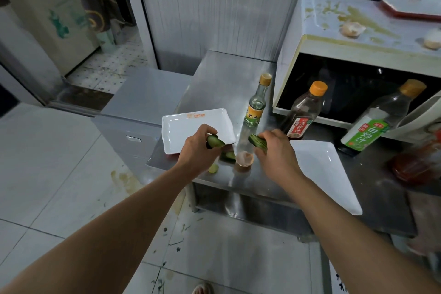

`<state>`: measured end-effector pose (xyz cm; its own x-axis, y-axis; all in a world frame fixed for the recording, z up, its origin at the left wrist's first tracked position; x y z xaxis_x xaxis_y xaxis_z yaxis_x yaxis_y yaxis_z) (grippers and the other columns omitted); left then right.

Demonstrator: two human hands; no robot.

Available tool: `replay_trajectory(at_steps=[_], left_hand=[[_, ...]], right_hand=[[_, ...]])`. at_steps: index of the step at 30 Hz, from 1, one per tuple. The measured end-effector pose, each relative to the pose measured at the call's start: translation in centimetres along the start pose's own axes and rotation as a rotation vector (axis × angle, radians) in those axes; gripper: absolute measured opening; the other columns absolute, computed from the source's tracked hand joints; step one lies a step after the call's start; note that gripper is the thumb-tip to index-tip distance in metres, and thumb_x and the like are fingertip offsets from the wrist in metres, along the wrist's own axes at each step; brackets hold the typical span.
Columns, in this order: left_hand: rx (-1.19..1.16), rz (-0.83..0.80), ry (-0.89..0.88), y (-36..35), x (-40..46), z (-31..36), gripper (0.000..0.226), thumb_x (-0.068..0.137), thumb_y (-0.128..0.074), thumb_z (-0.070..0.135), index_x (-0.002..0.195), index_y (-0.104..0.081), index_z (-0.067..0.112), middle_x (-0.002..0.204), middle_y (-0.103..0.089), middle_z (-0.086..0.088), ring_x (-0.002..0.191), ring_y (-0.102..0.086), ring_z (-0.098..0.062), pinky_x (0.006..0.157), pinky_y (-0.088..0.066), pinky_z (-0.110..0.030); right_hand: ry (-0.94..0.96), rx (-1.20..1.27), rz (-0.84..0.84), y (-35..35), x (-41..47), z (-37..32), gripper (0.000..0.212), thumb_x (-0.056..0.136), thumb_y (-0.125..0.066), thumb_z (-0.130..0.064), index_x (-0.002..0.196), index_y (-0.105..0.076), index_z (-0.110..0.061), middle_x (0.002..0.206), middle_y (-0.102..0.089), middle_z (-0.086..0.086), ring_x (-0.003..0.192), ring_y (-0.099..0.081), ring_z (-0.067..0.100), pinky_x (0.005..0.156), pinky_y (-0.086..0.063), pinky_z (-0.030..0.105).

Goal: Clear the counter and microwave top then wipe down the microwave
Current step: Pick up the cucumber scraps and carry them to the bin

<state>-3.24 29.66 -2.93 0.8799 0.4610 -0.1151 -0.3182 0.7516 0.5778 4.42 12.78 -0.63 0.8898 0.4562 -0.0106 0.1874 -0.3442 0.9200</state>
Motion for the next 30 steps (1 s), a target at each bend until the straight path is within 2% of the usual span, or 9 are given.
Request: replay_trajectory(at_steps=[8,14,20,23,30], left_hand=[[0.027,-0.004,0.033,1.0,0.1,-1.8,0.036,0.080,-0.064,0.006,0.110,-0.050,0.017,0.097,-0.057,-0.001,0.087,-0.055,-0.023,0.072,-0.046,-0.033],[0.052,-0.020,0.077,0.5,-0.3,-3.0,0.038,0.076,-0.064,0.002,0.107,-0.049,0.019,0.098,-0.059,-0.002,0.089,-0.060,-0.027,0.078,-0.054,-0.042],[0.068,-0.012,0.114,-0.3,-0.6,-3.5,0.039,0.077,-0.064,0.001,0.108,-0.048,0.020,0.104,-0.062,-0.003,0.089,-0.061,-0.025,0.078,-0.056,-0.041],[0.073,0.002,0.123,-0.5,-0.8,-3.3,0.040,0.076,-0.063,0.001,0.108,-0.049,0.019,0.103,-0.062,-0.003,0.088,-0.061,-0.025,0.080,-0.055,-0.044],[0.072,0.021,0.115,-1.0,-1.3,-1.2,0.037,0.078,-0.061,0.001,0.107,-0.049,0.020,0.101,-0.063,-0.004,0.087,-0.061,-0.025,0.069,-0.051,-0.033]], right_hand=[[0.007,0.005,-0.021,-1.2,-0.1,-1.2,0.031,0.090,-0.059,-0.022,0.117,-0.055,-0.008,0.118,-0.050,0.011,0.114,-0.046,0.027,0.092,-0.040,0.035],[0.054,0.011,-0.051,-2.0,0.2,-1.5,0.032,0.091,-0.059,-0.024,0.120,-0.054,-0.009,0.121,-0.051,0.010,0.114,-0.047,0.024,0.091,-0.040,0.032],[0.085,-0.015,-0.075,-2.5,0.3,-1.0,0.034,0.091,-0.057,-0.027,0.122,-0.053,-0.012,0.122,-0.050,0.008,0.113,-0.047,0.024,0.084,-0.037,0.029],[0.101,0.013,-0.070,-2.4,0.4,-0.8,0.034,0.091,-0.059,-0.025,0.121,-0.053,-0.010,0.121,-0.050,0.009,0.113,-0.047,0.024,0.087,-0.039,0.030],[0.123,0.058,-0.045,-1.1,0.3,0.3,0.037,0.089,-0.062,-0.024,0.122,-0.053,-0.009,0.119,-0.050,0.010,0.112,-0.047,0.025,0.089,-0.045,0.033]])
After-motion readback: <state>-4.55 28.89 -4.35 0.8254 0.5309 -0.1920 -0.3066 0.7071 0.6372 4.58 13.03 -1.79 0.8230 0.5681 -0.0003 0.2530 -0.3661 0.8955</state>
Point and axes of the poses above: each hand's wrist, its own x-axis towards the middle knuckle, its own y-axis out of the back of the hand, z = x × y, the point moved 8 cm from there along x, towards the middle knuckle
